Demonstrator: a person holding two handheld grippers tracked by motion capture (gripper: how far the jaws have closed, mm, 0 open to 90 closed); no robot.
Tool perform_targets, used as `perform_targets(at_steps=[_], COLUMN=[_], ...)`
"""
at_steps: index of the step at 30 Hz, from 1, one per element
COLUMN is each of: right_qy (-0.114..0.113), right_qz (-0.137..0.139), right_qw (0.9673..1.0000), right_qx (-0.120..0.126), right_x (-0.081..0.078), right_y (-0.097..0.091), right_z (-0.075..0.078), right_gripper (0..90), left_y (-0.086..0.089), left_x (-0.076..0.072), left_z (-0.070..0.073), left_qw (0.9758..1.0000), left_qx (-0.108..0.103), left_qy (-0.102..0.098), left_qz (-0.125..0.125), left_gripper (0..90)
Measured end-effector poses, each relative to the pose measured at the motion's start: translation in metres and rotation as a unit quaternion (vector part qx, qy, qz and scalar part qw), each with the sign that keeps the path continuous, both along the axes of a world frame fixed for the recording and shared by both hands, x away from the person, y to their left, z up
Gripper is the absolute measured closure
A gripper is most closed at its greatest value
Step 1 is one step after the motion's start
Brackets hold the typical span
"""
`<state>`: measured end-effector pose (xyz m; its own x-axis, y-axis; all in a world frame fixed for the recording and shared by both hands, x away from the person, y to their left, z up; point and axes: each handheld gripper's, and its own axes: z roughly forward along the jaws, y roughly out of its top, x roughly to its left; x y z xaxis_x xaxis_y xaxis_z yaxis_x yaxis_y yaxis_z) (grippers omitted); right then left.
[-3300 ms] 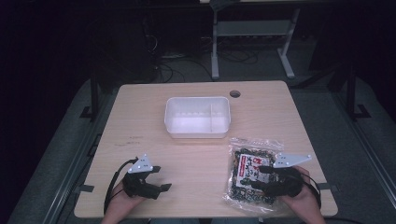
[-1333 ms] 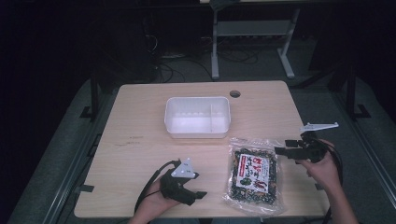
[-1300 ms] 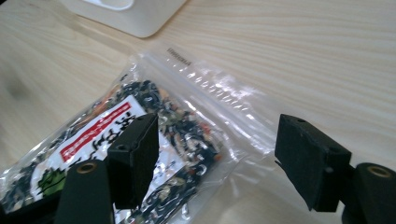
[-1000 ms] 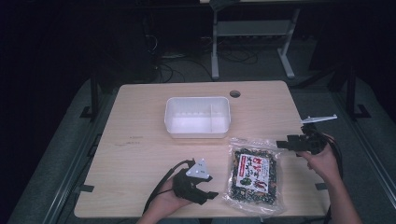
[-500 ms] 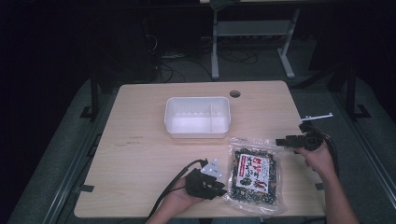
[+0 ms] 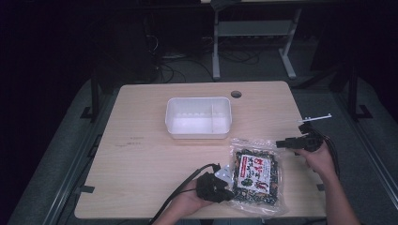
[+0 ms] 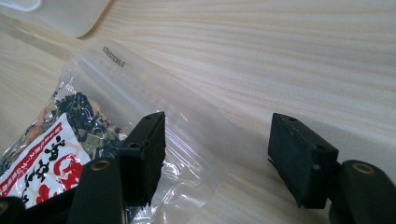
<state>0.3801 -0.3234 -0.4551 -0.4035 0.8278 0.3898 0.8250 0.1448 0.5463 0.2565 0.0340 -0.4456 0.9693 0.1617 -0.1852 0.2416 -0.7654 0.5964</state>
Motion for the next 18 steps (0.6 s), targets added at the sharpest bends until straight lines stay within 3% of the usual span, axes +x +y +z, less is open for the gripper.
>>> perform_targets(at_steps=[7,14,18], right_qy=[0.015,0.032,0.033], right_qz=[0.008,0.010,-0.001], right_qw=[0.9998,0.9994,0.9991], right_qx=[0.004,0.009,0.027], right_x=[0.0020,0.0029,0.0014], right_y=[0.0031,0.0081,0.0021], right_z=[-0.0049,-0.0083,-0.0054], right_gripper=[46.6,64.7,77.7], left_y=[-0.0004,-0.0008,0.0005], left_x=[0.0006,-0.0002,0.0002], left_z=[-0.0010,-0.0024,-0.0033], left_qw=[1.0000,1.0000,1.0000], left_qx=[-0.002,-0.003,-0.007], left_qy=[0.003,0.004,0.005], left_qz=[0.002,0.001,0.005], left_gripper=[86.3,86.3,86.3])
